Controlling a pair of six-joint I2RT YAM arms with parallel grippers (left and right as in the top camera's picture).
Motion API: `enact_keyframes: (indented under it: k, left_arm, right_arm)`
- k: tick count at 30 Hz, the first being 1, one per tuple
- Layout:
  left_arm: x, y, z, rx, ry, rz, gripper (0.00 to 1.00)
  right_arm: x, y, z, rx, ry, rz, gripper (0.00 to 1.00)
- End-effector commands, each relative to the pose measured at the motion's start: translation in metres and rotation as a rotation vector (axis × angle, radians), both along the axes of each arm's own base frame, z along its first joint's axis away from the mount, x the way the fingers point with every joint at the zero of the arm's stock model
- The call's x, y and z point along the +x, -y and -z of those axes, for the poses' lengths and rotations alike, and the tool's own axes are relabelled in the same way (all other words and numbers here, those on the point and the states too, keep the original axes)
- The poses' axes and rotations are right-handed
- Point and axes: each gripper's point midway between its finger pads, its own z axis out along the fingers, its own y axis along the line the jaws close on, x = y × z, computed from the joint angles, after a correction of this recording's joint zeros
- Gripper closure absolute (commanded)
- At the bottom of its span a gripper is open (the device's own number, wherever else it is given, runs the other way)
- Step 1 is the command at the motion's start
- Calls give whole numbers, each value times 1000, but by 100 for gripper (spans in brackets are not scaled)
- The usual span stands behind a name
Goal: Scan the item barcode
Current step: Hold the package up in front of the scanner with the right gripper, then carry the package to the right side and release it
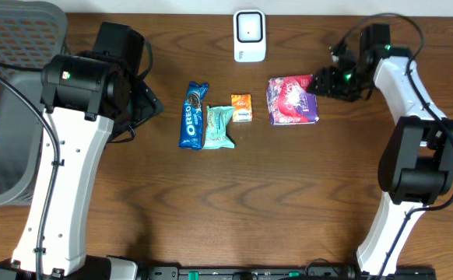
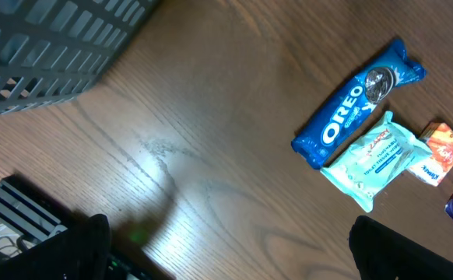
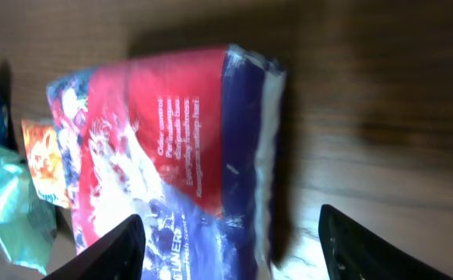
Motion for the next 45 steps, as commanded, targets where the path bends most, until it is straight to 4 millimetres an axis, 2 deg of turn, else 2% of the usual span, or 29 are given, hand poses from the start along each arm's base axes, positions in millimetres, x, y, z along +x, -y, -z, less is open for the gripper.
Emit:
enact_keyframes:
  k: [1, 4, 6, 7, 11, 13, 16, 24, 27, 29, 32, 37, 39, 45]
  left_arm:
    - [-1, -4, 0, 20, -2, -11, 2]
    - [-1, -4, 0, 20, -2, -11, 2]
    - [-1, -4, 0, 20, -2, -11, 2]
    - [-1, -4, 0, 20, -2, -11, 2]
    - [-1, -4, 0, 20, -2, -11, 2]
    - [-1, -4, 0, 20, -2, -11, 2]
    - [-1, -4, 0, 20, -2, -11, 2]
    - [-1, -4, 0, 20, -2, -11, 2]
    - [-1, -4, 0, 20, -2, -11, 2]
    - [-1, -4, 0, 20, -2, -11, 2]
    - [-1, -4, 0, 20, -2, -11, 2]
    - [-1, -4, 0, 20, -2, -11, 2]
    - [-1, -4, 0, 20, -2, -11, 2]
    - [-1, -4, 0, 20, -2, -11, 2]
  right_arm:
    - [-13, -19, 10, 106, 2, -49, 34]
    - [-20, -18, 26, 101, -9, -43, 37]
    - [-24, -18, 34, 99, -18, -28, 46]
    - [-25, -18, 36, 100, -20, -27, 54]
    - [-24, -21, 34, 113, -22, -19, 99]
    - [-19, -27, 25, 157, -16, -10, 99]
    - [-6, -42, -5, 274, 38, -41, 99]
    - [56, -68, -101, 482, 191, 33, 99]
    - [77, -81, -121, 519, 252, 77, 99]
    - [90, -86, -122, 495, 276, 141, 99]
    - [106, -95, -114, 401, 300, 268, 99]
    - [121, -132, -118, 298, 444, 305, 99]
    - [125, -140, -122, 286, 485, 313, 99]
    - [137, -148, -108, 297, 507, 356, 99]
